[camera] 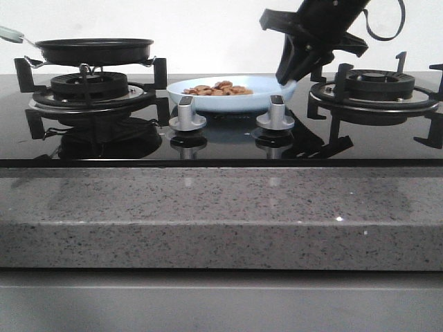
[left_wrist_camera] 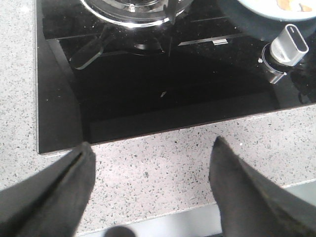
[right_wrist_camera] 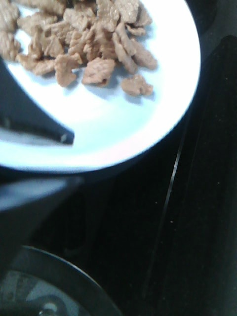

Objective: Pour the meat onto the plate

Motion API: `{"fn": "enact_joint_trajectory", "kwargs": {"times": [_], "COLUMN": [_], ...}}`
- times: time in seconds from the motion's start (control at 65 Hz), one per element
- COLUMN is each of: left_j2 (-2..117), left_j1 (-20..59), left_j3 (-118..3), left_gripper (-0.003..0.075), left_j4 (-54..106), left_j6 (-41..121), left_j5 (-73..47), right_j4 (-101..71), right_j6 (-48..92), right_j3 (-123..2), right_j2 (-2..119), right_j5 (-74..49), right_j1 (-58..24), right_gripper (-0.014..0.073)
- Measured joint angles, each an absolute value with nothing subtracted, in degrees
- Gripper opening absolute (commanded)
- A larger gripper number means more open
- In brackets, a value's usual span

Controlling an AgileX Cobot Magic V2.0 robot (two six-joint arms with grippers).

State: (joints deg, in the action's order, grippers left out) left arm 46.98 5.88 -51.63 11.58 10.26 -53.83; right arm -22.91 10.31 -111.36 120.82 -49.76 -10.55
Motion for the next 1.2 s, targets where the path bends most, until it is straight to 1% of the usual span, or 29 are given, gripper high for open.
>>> {"fn": "enact_joint_trajectory", "kwargs": {"times": [0.046, 0.231, 0.4, 0.538, 0.646, 0.892, 1.2], "left_j2": [46.98, 46.98, 46.98, 46.98, 46.98, 46.98, 46.98], "left_j1": [5.88, 5.88, 5.88, 5.88, 5.88, 5.88, 5.88], "left_j3": [-51.63, -51.63, -51.63, -51.63, -51.63, -51.63, -51.63], "left_gripper": [0.0482, 0.0482, 0.0482, 0.0482, 0.0482, 0.0482, 0.0482], "left_j4": [11.58, 11.58, 11.58, 11.58, 11.58, 11.58, 11.58], "left_j6": [10.26, 10.26, 10.26, 10.26, 10.26, 10.26, 10.26], "left_j5": [-53.83, -53.83, -53.83, -53.83, -53.83, -53.83, -53.83], "right_j4": [-22.79, -21.37, -20.49, -18.73, -17.36, -12.90, -11.00], "right_j6": [10.31, 10.31, 10.19, 10.19, 10.19, 10.19, 10.19], "right_j3": [-111.77, -112.03, -109.67, -102.89, -95.21, -79.29, -65.61], "right_j2": [120.82, 119.07, 111.98, 103.98, 97.56, 82.66, 66.68], "right_j5": [-49.92, -52.43, -53.35, -53.35, -53.14, -50.86, -50.39], "right_j1": [-10.55, -10.55, -11.34, -14.07, -16.04, -16.28, -16.28], "right_gripper": [0.0397, 0.0398, 0.0398, 0.0398, 0.0398, 0.0398, 0.0398]}}
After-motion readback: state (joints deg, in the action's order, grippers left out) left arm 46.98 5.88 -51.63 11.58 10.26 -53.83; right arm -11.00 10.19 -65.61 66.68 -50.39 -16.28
